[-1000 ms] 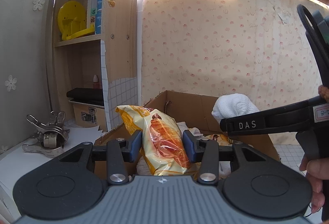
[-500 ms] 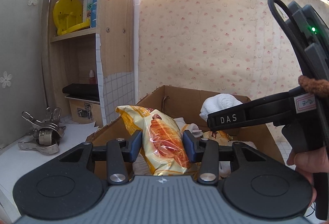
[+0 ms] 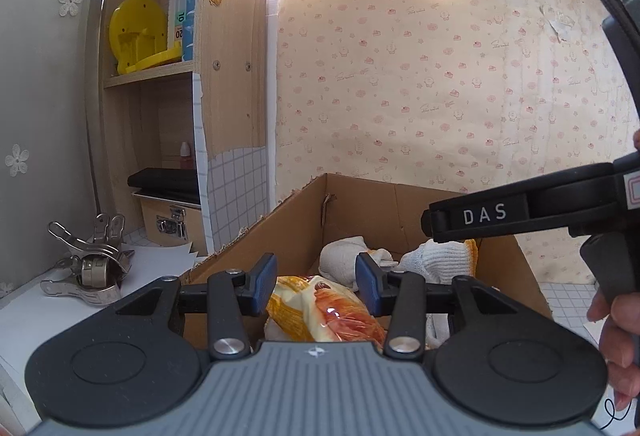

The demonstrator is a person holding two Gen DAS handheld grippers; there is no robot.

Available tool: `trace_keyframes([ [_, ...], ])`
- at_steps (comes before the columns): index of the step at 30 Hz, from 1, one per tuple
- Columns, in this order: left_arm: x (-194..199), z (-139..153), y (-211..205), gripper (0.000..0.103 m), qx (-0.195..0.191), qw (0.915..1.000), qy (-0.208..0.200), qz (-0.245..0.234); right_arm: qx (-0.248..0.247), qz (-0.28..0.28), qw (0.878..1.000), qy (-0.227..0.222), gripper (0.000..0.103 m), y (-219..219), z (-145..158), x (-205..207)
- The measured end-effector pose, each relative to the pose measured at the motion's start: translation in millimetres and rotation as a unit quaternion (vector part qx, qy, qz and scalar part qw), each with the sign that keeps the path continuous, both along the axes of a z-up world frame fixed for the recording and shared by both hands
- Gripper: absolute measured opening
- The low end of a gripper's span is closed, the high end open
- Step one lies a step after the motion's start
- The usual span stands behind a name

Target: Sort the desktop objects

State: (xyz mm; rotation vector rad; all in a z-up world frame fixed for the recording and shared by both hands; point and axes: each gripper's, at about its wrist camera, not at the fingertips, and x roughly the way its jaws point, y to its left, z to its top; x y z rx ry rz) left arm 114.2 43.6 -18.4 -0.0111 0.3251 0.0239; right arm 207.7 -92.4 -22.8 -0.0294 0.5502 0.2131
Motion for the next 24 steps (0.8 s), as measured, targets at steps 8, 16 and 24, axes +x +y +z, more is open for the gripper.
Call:
trace_keyframes([
  [8,-6,7,0,0.06,-0.001,0.9999,-0.01,0.003,0.003,-0.005,0.999,-0.032,0.074,-9,17,-27],
  [16,-23,19,-5,0.082,-0.005,0.9999,-0.014,0.001,0.012,-0.024,0.997,-0.071,0.083,-29,34,-71],
  [24,-50,24,-15,0.096,0.0,0.9998,0.006,-0.017,0.004,-0.057,0.996,-0.062,0.093,-50,31,-116],
])
